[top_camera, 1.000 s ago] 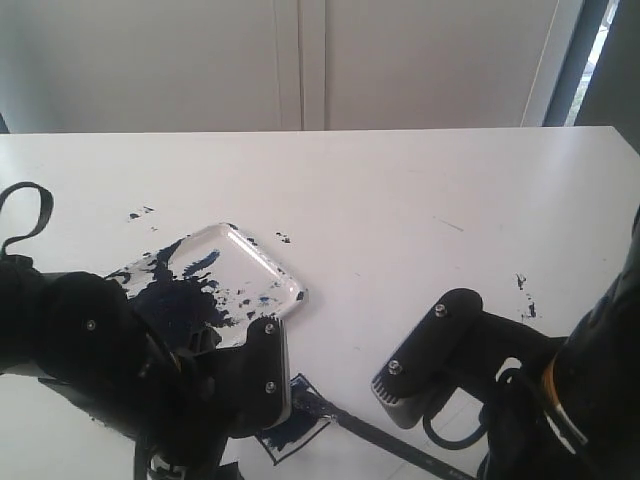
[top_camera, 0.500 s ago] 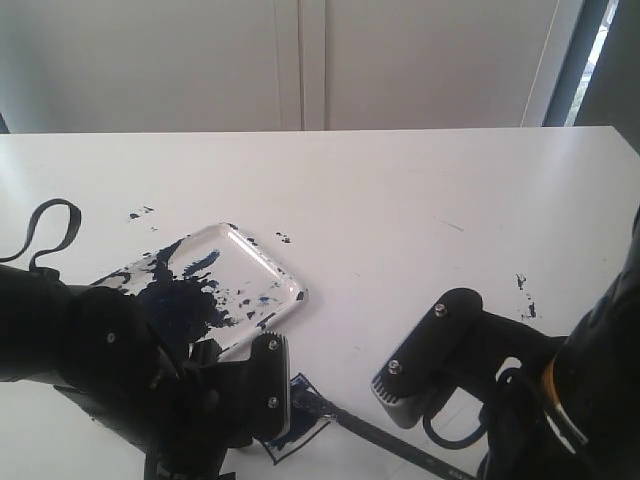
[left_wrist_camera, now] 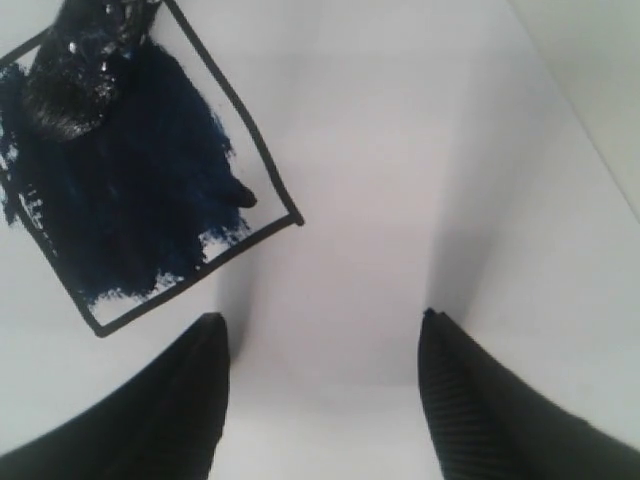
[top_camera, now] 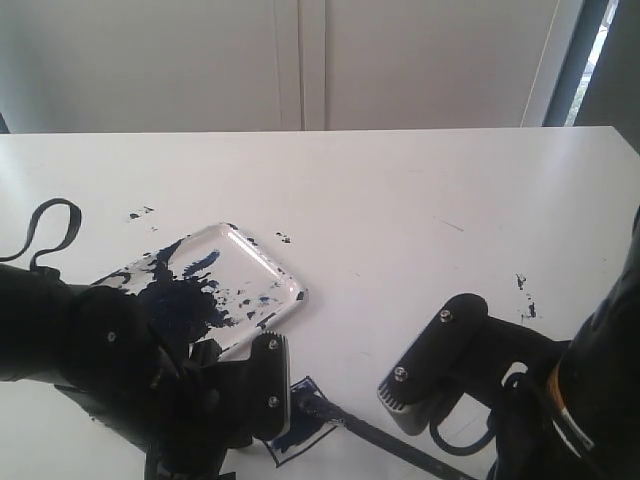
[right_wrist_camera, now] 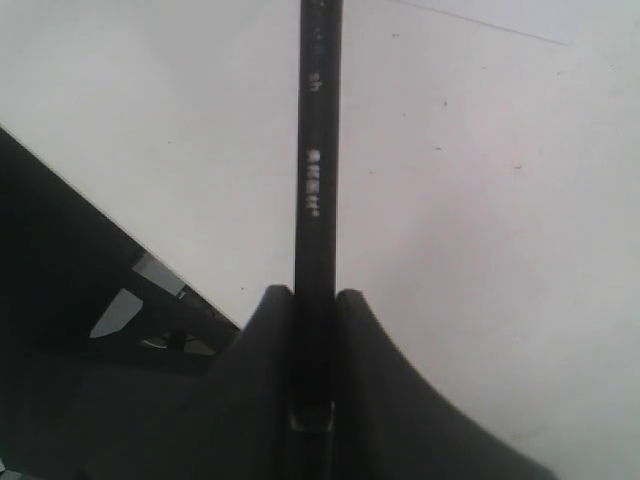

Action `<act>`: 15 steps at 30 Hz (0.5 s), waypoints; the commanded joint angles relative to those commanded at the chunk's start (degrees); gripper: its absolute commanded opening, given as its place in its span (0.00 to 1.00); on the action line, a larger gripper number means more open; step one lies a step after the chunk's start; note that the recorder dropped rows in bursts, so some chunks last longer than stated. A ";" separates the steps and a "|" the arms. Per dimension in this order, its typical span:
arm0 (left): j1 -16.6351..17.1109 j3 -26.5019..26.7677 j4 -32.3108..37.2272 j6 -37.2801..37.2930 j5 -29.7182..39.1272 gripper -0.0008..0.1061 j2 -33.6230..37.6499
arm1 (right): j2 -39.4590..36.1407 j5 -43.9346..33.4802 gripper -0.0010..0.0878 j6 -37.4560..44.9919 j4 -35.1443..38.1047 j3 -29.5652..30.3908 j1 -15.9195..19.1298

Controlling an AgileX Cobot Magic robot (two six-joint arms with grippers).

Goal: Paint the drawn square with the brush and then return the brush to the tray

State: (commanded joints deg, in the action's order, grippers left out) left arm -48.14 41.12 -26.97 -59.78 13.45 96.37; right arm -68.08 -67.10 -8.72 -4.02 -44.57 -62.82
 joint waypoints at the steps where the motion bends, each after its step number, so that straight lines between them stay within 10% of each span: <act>1: 0.00 0.00 0.00 0.28 0.00 0.57 0.22 | 0.00 0.00 0.01 0.00 0.00 0.00 0.00; 15: 0.00 0.26 -6.57 4.48 4.14 0.57 0.12 | 0.00 0.89 0.01 0.00 0.00 0.00 0.00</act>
State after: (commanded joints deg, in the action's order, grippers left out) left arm -48.14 41.38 -33.55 -55.30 17.59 96.50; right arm -68.08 -66.22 -8.72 -4.02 -44.57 -62.82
